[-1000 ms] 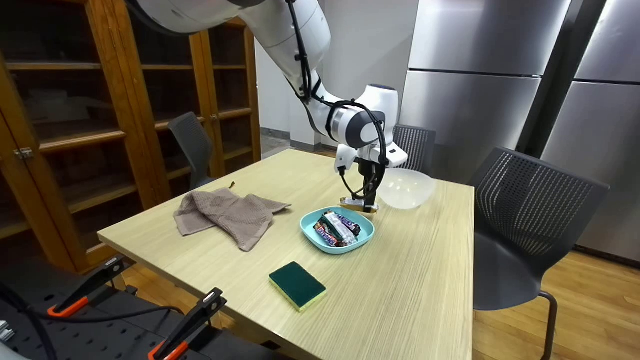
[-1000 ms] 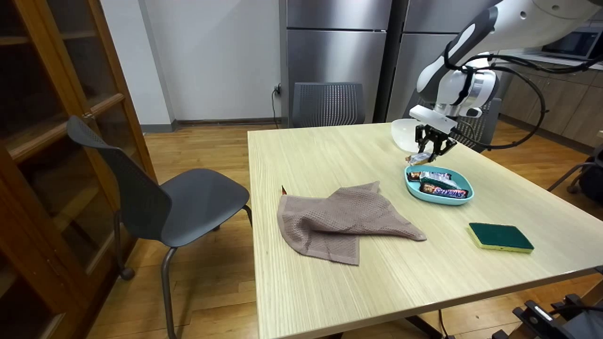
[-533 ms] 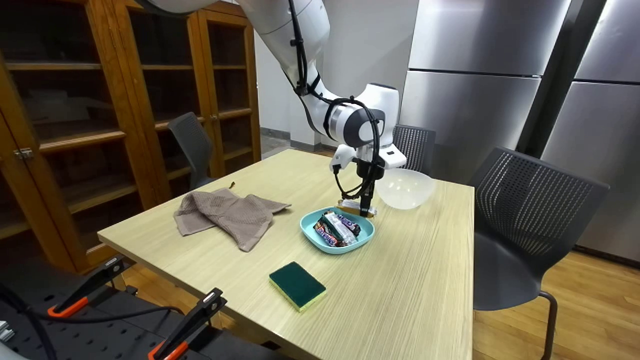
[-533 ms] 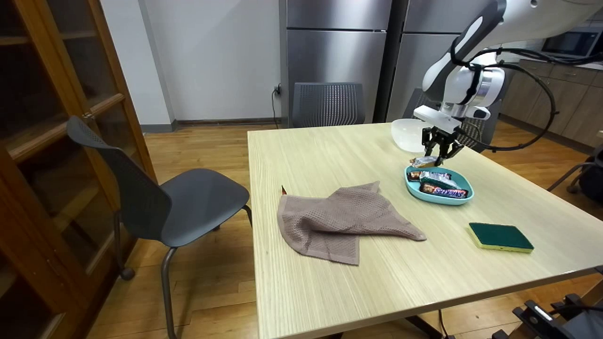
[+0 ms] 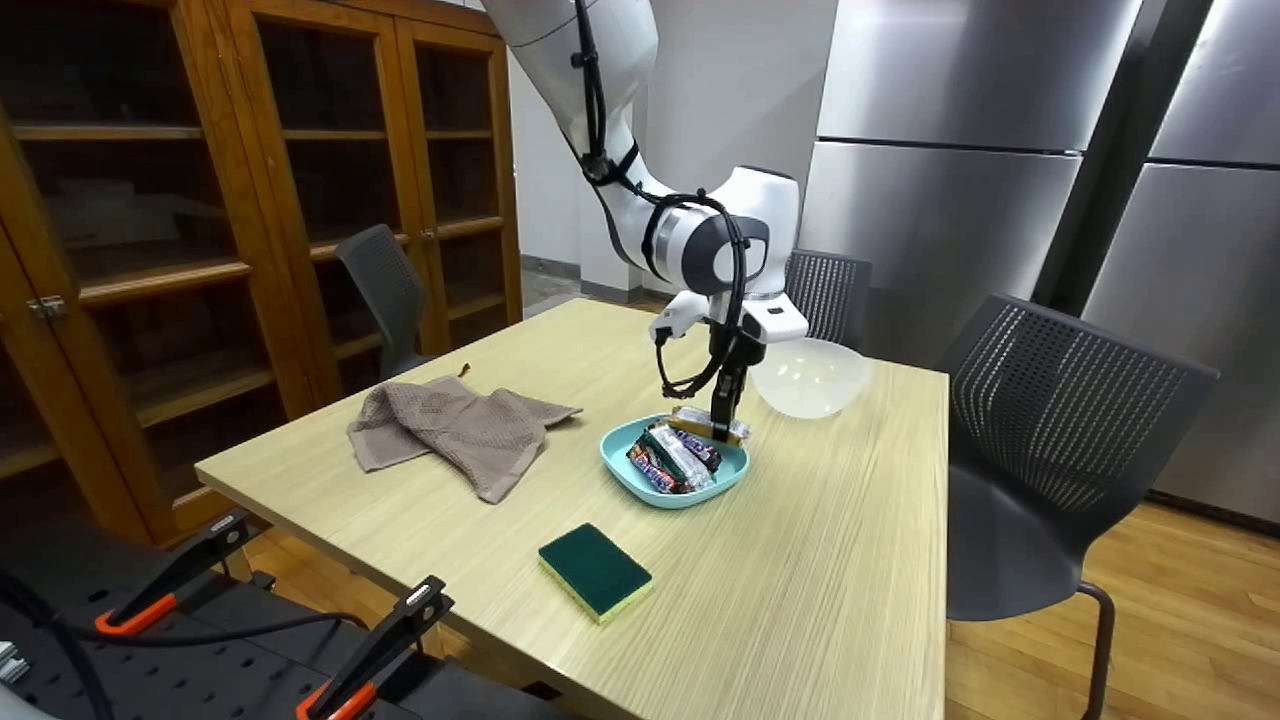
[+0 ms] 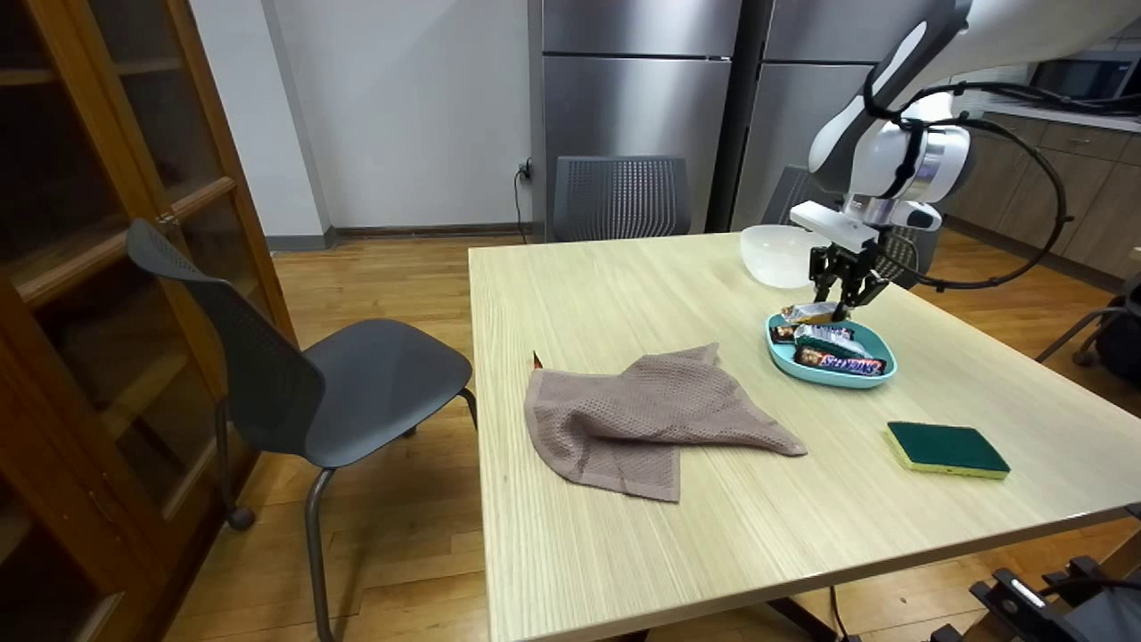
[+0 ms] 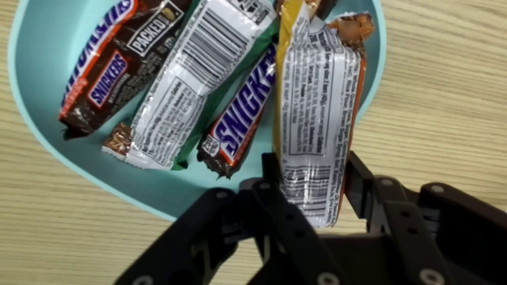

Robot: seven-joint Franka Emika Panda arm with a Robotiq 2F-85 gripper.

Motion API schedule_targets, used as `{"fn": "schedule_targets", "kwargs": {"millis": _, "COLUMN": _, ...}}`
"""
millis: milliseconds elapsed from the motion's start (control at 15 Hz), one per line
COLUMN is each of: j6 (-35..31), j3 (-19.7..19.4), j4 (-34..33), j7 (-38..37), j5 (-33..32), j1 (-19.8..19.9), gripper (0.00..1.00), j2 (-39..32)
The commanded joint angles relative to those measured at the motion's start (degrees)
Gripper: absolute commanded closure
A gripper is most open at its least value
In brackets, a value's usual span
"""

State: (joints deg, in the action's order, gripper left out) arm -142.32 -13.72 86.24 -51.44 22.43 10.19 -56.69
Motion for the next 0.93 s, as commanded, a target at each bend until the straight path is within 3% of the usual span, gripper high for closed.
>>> {"fn": "schedule_targets", "kwargs": {"millis": 0, "j6": 1.07, "j3": 0.11, "j4": 2.32, "j7": -3.76, "j5": -0.58, "j1": -0.22, "gripper": 0.81, "j2": 2.06}}
{"fn": "schedule_targets", "kwargs": {"millis": 867, "j6": 3.84, "j3": 0.81, "j4": 1.88, "j7": -7.96, "j5": -1.24, "j1": -0.17, "gripper": 0.81, "j2": 1.31}}
